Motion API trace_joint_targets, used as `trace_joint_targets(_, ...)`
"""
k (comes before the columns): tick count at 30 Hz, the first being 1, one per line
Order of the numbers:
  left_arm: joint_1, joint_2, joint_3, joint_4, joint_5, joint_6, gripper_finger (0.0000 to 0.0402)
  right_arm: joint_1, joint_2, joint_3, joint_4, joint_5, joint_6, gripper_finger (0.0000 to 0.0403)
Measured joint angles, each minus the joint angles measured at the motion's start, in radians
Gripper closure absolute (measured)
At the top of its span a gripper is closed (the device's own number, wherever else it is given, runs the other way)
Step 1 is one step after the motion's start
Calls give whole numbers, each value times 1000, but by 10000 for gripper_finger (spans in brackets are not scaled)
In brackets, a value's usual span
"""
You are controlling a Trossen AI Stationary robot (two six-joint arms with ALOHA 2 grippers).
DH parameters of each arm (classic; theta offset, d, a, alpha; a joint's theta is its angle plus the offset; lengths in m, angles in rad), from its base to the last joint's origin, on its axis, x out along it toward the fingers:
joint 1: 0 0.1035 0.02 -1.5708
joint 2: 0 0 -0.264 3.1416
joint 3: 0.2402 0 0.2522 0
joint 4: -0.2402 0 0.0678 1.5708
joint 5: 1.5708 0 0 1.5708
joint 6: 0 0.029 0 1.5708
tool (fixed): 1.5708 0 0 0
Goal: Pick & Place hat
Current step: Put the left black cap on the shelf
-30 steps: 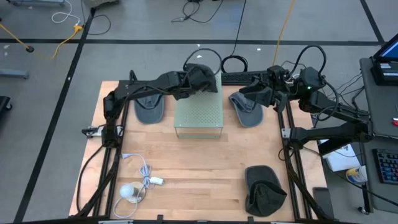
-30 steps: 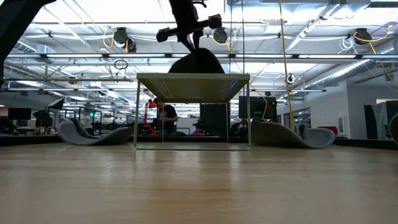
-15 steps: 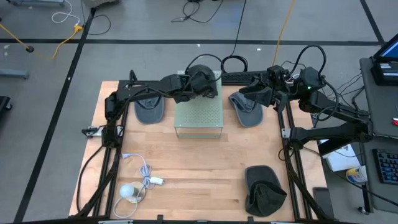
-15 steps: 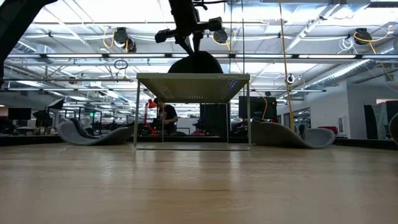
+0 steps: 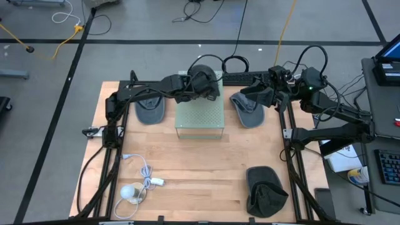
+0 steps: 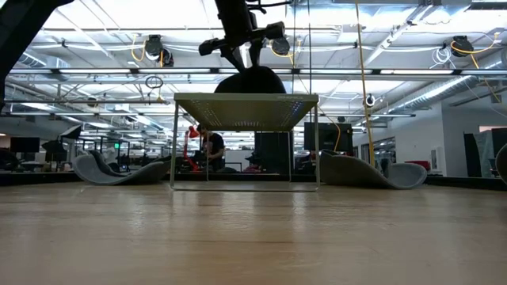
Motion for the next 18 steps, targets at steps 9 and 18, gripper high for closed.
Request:
trace_joint_targets(9,0,0,0,-18,45,3,237,0,0,0,0,0,0,232)
trace_joint_targets(18,0,0,0,-59,113,24,209,0,0,0,0,0,0,232)
